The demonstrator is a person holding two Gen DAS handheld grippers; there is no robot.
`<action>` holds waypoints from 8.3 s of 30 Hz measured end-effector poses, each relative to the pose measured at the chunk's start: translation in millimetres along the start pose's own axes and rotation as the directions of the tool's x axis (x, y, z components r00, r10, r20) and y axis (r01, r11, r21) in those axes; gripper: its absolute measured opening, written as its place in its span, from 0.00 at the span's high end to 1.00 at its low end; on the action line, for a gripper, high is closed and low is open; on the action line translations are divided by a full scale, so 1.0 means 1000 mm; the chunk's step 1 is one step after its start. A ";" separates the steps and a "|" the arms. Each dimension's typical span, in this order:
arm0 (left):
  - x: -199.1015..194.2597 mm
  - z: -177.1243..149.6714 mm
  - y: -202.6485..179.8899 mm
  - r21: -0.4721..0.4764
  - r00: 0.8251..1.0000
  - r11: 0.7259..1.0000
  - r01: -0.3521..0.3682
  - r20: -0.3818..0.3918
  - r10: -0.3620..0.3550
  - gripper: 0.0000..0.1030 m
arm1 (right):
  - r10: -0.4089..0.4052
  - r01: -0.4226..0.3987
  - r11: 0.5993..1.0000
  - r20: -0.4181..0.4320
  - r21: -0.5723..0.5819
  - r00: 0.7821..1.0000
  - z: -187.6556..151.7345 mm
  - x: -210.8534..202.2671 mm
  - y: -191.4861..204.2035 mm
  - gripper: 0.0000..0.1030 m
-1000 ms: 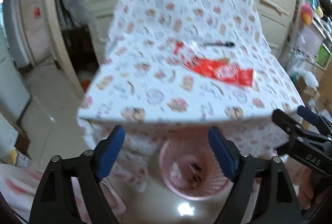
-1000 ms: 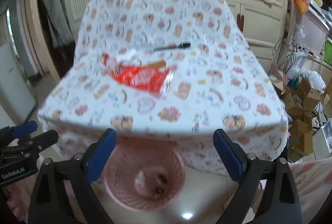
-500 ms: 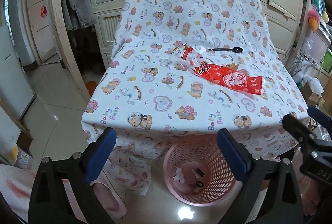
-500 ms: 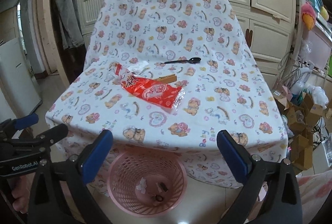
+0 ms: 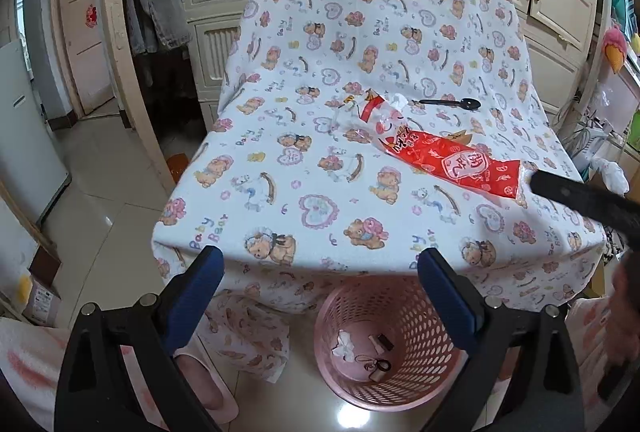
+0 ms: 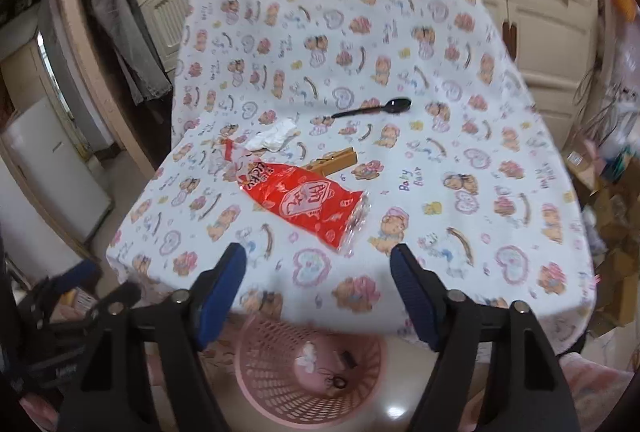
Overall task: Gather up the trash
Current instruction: 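Raise both tools back toward the items on the table, then grasp the red wrapper with the right tool while the left tool grasps the wooden clothespin, then carry the red wrapper and clothespin down over the pink basket, then open the right tool to drop the red wrapper into the basket, then open the left tool to drop the wooden clothespin into the basket, then raise both tools toward the tissue and black spoon on the cloth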
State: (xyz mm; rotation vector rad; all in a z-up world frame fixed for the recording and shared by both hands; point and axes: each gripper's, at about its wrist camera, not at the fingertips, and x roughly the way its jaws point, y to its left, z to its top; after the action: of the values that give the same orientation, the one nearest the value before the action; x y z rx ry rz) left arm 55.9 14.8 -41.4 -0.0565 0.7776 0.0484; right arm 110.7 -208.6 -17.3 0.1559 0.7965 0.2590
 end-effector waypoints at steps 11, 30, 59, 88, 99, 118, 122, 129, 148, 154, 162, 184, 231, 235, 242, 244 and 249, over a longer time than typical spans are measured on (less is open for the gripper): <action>0.013 -0.007 -0.008 0.047 0.999 0.998 -0.031 -0.028 0.032 0.06 | 0.116 -0.107 0.989 -0.085 0.100 0.990 0.021 0.056 -0.029 0.63; -0.030 0.027 0.028 0.131 0.998 0.990 -0.055 0.026 0.053 0.06 | -0.043 0.026 0.991 0.128 0.128 0.991 0.048 0.009 -0.030 0.97; 0.145 0.107 -0.115 0.290 0.946 0.909 0.301 -0.208 -0.247 0.50 | -0.217 0.152 0.955 0.253 0.255 0.943 0.066 -0.036 -0.072 0.97; 0.035 0.079 -0.060 0.330 0.985 0.929 0.170 -0.033 -0.168 0.88 | -0.178 0.144 0.977 0.229 0.159 0.957 0.046 -0.044 -0.051 0.97; -0.055 0.075 -0.001 0.276 0.987 0.961 0.021 0.150 -0.064 0.88 | -0.166 0.157 0.986 0.320 0.053 0.933 0.031 -0.093 0.010 0.97; -0.109 0.066 0.030 0.107 0.986 0.991 0.074 0.139 -0.089 0.88 | 0.089 -0.117 0.989 0.269 0.092 0.959 -0.017 -0.146 0.044 0.97; -0.089 0.054 0.024 0.058 0.988 0.992 0.113 0.095 -0.118 0.88 | 0.091 -0.107 0.992 0.217 0.063 0.972 -0.027 -0.137 0.046 0.97; -0.037 0.010 0.021 0.005 0.990 0.990 0.143 -0.011 -0.143 0.88 | 0.156 -0.161 0.980 0.053 0.113 0.986 -0.042 -0.093 0.030 0.97; 0.032 -0.023 0.003 -0.036 0.948 0.984 0.174 -0.264 -0.177 0.88 | 0.041 -0.027 0.998 -0.237 0.064 0.971 -0.074 -0.019 0.022 0.97; 0.063 -0.043 -0.001 -0.086 0.887 0.972 0.217 -0.399 -0.233 0.88 | -0.036 0.054 0.998 -0.342 0.045 0.939 -0.098 0.018 0.020 0.96; 0.098 -0.075 0.014 -0.297 0.770 0.934 0.196 -0.543 -0.334 0.88 | -0.097 0.130 0.991 -0.532 0.023 0.841 -0.140 0.077 0.014 0.96; 0.149 -0.119 -0.006 -0.217 0.719 0.971 0.104 -0.658 -0.224 0.88 | -0.033 0.161 0.976 -0.634 0.145 0.773 -0.171 0.119 0.000 0.62; -0.022 -0.002 0.011 0.022 0.996 0.996 0.083 -0.024 -0.083 0.42 | -0.164 0.164 0.986 0.003 0.026 0.986 -0.065 -0.028 0.020 0.14; -0.032 0.000 0.011 0.026 0.997 0.997 0.069 0.019 -0.070 0.31 | -0.201 0.201 0.980 -0.003 0.014 0.980 -0.064 -0.025 0.018 0.13; -0.045 0.000 0.014 0.018 0.994 0.998 0.065 0.084 -0.066 0.05 | -0.225 0.226 0.973 0.044 -0.034 0.973 -0.064 -0.033 0.025 0.00; -0.047 0.001 0.018 -0.005 0.993 0.998 0.069 0.095 -0.068 0.04 | -0.229 0.231 0.972 0.058 -0.042 0.972 -0.064 -0.035 0.027 0.00; -0.052 0.008 0.024 0.051 0.992 0.998 -0.022 0.123 0.016 0.03 | -0.210 0.213 0.976 0.071 -0.045 0.975 -0.060 -0.040 0.031 0.00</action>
State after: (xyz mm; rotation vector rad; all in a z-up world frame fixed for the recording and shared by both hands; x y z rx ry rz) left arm 22.9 38.2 0.5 0.0034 0.6566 0.0490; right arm 35.5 -187.9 -24.4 0.0292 0.7341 0.0725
